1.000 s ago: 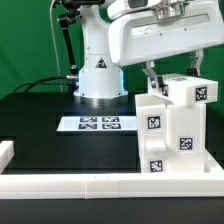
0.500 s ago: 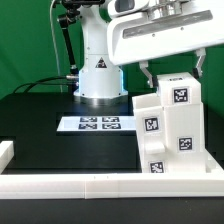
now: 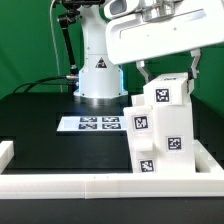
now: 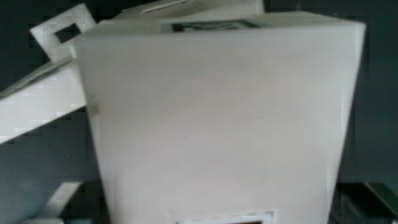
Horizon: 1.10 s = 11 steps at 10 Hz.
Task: Assemble cabinet
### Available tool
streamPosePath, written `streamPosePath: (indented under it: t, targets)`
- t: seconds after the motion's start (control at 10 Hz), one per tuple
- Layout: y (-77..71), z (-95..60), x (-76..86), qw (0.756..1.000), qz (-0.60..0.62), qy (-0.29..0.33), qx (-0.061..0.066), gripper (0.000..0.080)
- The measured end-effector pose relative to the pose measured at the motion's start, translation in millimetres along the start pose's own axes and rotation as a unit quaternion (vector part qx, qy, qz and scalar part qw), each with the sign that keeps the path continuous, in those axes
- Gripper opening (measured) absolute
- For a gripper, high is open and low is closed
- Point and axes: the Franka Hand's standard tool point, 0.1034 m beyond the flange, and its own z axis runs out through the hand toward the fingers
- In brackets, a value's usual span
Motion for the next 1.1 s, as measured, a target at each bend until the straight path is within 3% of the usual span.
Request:
streamPosePath:
  t: [0.2,0.3,0.4,0.6,0.8,1.1]
  targets:
    - [0.2,0.6,-0.1,1.000,0.002,0.000,0.000,0.0564]
    - [0.4,1.2,-0.4,1.000,0.002,-0.001,0.000,0.0722]
    - [0.5,1.3,-0.4,1.000,0.002,-0.001,0.000,0.0776]
    - [-1.4,-2.5,-1.5,1.000,0.000,-0.004,0.001,0.0792]
    - [-8.5,-24.7,-3.1,1.000,-0.002,-0.017,0.006,0.0798]
    - [-14.9,-33.3,6.0,1.000,-0.001,-0.023,0.009,0.0798]
